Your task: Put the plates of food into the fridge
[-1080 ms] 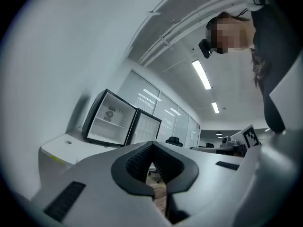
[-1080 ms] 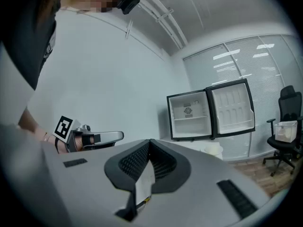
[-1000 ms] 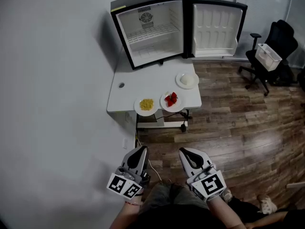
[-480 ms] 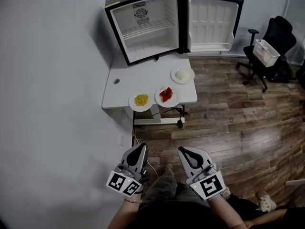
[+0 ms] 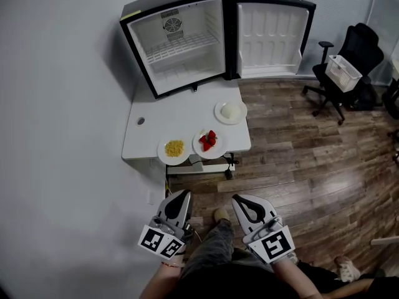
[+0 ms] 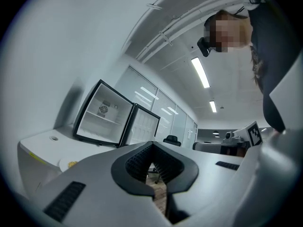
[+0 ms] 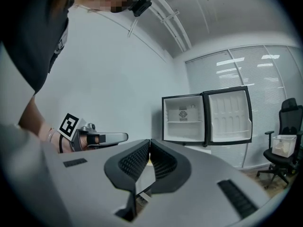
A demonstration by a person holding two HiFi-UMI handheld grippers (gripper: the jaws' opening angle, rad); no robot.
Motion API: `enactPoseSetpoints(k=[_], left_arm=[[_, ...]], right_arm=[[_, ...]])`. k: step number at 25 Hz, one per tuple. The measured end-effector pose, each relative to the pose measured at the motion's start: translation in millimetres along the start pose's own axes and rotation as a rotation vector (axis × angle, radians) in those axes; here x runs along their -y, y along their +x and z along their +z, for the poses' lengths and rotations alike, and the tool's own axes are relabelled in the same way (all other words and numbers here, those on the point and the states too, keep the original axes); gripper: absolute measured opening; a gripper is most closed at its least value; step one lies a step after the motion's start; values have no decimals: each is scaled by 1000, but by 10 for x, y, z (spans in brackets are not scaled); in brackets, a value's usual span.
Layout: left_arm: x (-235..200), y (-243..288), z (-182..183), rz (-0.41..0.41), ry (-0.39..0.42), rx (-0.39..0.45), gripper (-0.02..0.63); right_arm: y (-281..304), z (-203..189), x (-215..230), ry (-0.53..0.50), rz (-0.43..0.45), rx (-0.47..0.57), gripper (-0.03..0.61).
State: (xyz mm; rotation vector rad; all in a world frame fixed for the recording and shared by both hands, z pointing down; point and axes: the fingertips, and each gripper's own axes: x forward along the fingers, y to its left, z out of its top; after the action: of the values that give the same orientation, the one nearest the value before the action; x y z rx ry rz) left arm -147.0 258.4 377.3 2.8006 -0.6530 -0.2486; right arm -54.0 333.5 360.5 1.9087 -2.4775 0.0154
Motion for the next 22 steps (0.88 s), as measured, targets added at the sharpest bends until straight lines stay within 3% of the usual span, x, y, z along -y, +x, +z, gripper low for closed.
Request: enactPoseSetpoints(k=[14,22], left_arm=[[-690,1044,28,-2,-7,1,6],[-958,1548,32,-26,-5,-5,6]], right_arm=[[988,-197,810,-20,43,-71,6],[1376,-426,1324,37,11,-153,6]])
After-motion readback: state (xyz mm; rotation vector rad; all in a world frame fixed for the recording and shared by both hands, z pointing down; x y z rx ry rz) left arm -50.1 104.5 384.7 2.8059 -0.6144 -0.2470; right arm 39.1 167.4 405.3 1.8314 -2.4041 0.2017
